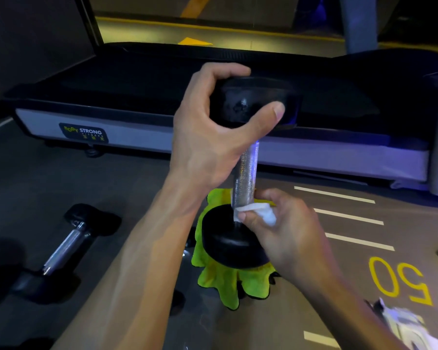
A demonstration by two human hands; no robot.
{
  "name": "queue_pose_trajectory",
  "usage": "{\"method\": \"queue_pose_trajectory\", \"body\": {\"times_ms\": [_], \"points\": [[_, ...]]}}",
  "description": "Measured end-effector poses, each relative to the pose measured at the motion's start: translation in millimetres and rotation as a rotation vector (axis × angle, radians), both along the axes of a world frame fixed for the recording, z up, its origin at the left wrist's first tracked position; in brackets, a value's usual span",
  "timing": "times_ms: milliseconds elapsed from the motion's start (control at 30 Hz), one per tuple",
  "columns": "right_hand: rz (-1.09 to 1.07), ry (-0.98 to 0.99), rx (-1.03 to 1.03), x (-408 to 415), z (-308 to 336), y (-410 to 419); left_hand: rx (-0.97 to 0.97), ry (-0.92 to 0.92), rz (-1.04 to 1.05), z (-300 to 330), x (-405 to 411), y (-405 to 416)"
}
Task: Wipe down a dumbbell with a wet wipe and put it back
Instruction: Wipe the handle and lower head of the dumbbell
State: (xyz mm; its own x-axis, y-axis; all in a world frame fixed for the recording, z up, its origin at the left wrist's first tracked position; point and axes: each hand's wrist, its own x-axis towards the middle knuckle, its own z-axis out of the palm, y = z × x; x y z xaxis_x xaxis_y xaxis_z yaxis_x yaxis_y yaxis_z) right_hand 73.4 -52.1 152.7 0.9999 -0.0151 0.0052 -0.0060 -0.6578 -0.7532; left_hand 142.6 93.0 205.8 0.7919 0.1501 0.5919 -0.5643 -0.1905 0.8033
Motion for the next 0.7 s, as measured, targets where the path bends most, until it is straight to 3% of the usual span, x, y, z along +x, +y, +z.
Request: {"method": "queue_pose_trajectory", "body": {"times_ms": [67,200,367,600,700], "points": [[0.068,0.023,0.061,7,-2,-2,0.006,-0.001,-0.005,0,-1,0],[0.406,0.277,0.478,38,-15,-11,-0.004,0.006,-0.044,1,-2,3],[0.615,0.395,0.611,62,-28,-32,0.016,0.002,-0.076,2,-5,6],[0.639,0.357,0.635,67,-31,-32,0.068,0.037,-0.073,-8,-8,9],[0.564,0.308,0.637,63,-31,-30,0.032,0.264,-0.057,-35,-16,2]]}}
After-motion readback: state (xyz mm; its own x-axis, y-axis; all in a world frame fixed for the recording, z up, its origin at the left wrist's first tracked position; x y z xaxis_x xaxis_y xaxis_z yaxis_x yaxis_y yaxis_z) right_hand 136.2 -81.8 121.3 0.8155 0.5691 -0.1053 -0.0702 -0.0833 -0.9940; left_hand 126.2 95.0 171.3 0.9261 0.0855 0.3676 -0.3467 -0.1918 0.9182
